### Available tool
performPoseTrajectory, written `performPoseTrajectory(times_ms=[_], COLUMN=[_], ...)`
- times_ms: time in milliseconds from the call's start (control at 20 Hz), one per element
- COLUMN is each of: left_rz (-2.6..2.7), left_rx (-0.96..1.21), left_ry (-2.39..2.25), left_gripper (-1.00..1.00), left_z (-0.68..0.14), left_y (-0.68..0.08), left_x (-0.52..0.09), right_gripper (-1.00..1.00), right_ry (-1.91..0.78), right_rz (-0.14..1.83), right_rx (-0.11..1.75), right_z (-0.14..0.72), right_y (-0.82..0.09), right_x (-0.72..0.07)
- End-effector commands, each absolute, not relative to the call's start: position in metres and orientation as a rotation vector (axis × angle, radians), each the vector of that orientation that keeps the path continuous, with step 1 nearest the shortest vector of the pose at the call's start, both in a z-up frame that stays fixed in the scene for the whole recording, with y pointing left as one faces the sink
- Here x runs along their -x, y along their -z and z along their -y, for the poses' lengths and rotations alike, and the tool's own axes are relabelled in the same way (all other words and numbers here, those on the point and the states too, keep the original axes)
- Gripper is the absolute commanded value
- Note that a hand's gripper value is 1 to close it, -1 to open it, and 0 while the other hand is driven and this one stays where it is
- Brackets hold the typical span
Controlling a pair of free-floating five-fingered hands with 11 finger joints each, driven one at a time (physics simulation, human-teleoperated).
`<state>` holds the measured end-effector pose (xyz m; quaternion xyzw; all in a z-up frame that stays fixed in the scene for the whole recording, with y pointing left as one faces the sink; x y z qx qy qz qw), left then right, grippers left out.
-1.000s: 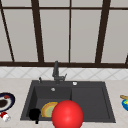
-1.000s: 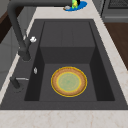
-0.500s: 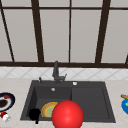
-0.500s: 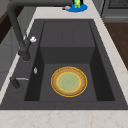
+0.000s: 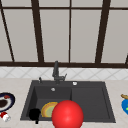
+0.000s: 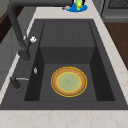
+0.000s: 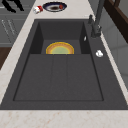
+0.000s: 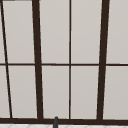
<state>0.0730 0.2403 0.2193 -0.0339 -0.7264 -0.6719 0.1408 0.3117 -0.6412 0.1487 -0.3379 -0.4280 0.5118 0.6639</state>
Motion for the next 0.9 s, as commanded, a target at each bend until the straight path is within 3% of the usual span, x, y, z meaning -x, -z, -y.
performPoseTrajectory(times_ms=[0,350,850], left_rz=[2.098,2.098,2.098], left_rx=[0.098,0.098,0.098], left_ry=[1.94,1.94,1.94], left_gripper=[0.0,0.0,0.0], left_z=[-0.24,-0.24,-0.24], left_y=[-0.219,-0.219,-0.219], left_x=[-0.073,-0.073,-0.073], right_gripper=[-1.0,-1.0,-1.0], right_ry=[-1.153,-1.166,-1.265], right_rz=[0.912,0.853,0.718], right_rx=[0.797,0.809,0.969], right_z=[0.641,0.615,0.57], right_y=[-0.174,-0.22,-0.219], right_x=[-0.325,-0.346,-0.376])
